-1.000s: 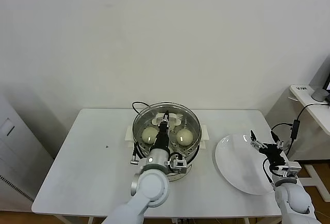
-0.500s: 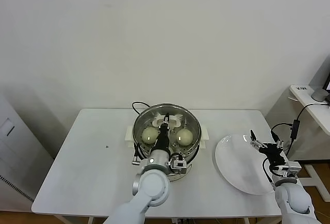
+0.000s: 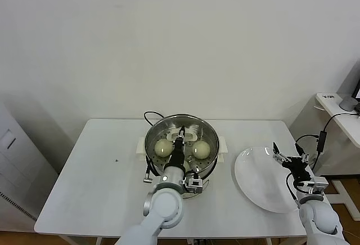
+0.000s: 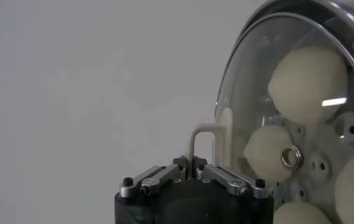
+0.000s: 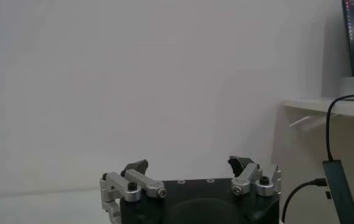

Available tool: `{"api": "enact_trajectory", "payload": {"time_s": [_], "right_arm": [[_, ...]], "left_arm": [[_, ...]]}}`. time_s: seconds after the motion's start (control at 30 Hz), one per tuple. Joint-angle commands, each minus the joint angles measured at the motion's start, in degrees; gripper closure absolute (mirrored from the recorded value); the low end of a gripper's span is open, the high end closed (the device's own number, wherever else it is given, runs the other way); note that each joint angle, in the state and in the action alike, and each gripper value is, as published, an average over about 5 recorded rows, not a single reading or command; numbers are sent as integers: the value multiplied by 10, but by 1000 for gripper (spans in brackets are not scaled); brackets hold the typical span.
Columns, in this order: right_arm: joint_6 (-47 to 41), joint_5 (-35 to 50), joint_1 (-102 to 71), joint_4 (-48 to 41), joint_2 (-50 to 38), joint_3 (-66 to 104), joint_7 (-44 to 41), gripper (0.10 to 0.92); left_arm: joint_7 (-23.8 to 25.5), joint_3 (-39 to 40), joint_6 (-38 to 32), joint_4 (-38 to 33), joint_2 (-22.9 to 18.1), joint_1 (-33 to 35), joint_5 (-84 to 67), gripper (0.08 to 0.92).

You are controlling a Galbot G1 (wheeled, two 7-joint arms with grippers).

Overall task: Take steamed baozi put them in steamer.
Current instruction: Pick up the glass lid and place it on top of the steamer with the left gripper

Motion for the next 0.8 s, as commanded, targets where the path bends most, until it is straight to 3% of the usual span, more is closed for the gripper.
{"api": "enact_trajectory", "payload": {"time_s": [0.03, 0.23, 0.37, 0.63, 0.8], "right_arm": [[0, 0, 0, 1, 1, 0, 0, 203], [0, 0, -3, 3, 2, 2, 0, 203], [0, 2, -4, 4, 0, 5, -1, 203], [-2, 4, 1, 2, -3, 4, -2, 203], [-19, 19, 2, 4, -1, -2, -6, 203]], "left_arm": [[-1, -4, -3, 0, -2, 10, -1, 894], [-9, -12, 2, -3, 0, 15, -26, 894], [-8, -30, -17, -45, 12, 31, -86, 876], [12, -82, -80, -170, 70, 82, -284, 665], [53, -145, -153, -223, 126, 90, -636, 517]]}}
